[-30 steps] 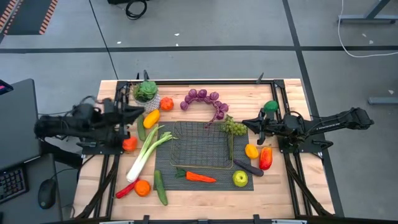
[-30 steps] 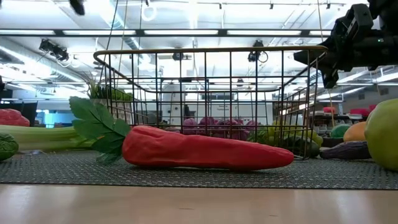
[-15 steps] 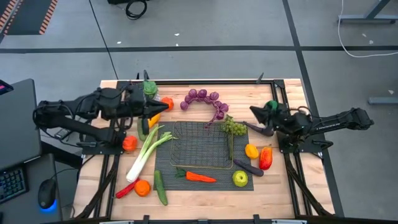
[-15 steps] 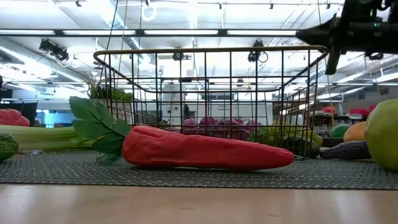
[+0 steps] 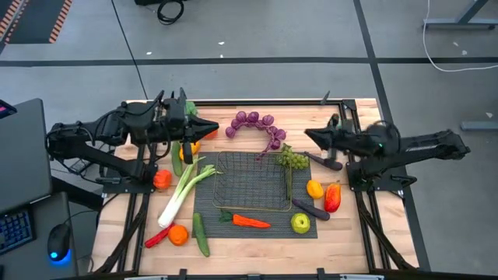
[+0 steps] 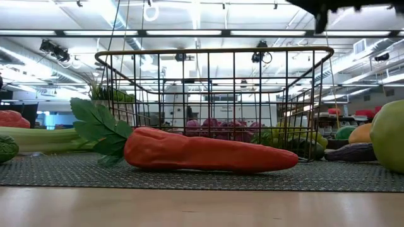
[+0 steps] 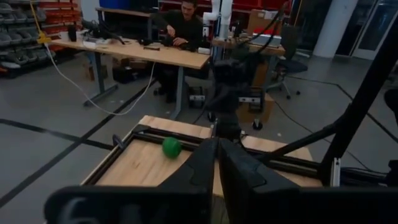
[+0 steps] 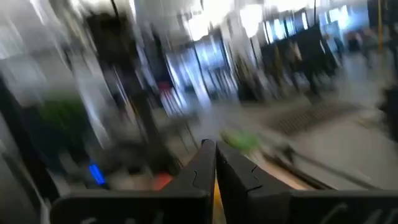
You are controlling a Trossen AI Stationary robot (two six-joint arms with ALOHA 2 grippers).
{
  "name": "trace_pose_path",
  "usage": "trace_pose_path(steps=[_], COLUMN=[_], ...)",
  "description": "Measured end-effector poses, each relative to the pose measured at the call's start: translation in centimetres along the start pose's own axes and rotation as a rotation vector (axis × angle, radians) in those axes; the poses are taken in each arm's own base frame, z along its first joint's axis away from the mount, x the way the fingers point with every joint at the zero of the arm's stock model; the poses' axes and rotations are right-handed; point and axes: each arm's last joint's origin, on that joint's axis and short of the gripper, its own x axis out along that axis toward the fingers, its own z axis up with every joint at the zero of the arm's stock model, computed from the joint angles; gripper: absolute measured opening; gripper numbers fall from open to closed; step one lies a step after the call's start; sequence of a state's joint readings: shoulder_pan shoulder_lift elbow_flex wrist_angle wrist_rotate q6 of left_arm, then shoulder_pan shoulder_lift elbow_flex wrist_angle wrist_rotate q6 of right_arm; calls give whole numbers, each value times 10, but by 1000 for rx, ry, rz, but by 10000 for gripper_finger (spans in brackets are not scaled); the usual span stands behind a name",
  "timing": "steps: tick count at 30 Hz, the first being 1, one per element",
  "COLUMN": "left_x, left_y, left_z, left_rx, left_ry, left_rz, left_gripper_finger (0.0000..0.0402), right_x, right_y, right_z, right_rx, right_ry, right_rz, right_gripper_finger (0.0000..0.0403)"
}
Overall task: Build produce basket
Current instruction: Put the top purple eggplant into the gold wire basket
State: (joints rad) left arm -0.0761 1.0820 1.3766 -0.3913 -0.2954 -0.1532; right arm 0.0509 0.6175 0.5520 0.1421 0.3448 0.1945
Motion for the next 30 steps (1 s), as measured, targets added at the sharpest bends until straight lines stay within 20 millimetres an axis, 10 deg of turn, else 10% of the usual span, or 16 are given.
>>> trace_pose_path(steps=[10, 30], left_x=[-2, -2], left_y=[2, 7], left_z=[-10, -36], left_rx=[-10, 32], left_ry=[104, 351], left_rz=[17, 97], left_gripper_finger=[33, 68], right_x=[44, 96], right_y=[6, 19], right_z=[51, 46], right_rx=[112, 276], right_ry=[636, 619], right_rz=[-268, -64], right_gripper_finger=[20, 21])
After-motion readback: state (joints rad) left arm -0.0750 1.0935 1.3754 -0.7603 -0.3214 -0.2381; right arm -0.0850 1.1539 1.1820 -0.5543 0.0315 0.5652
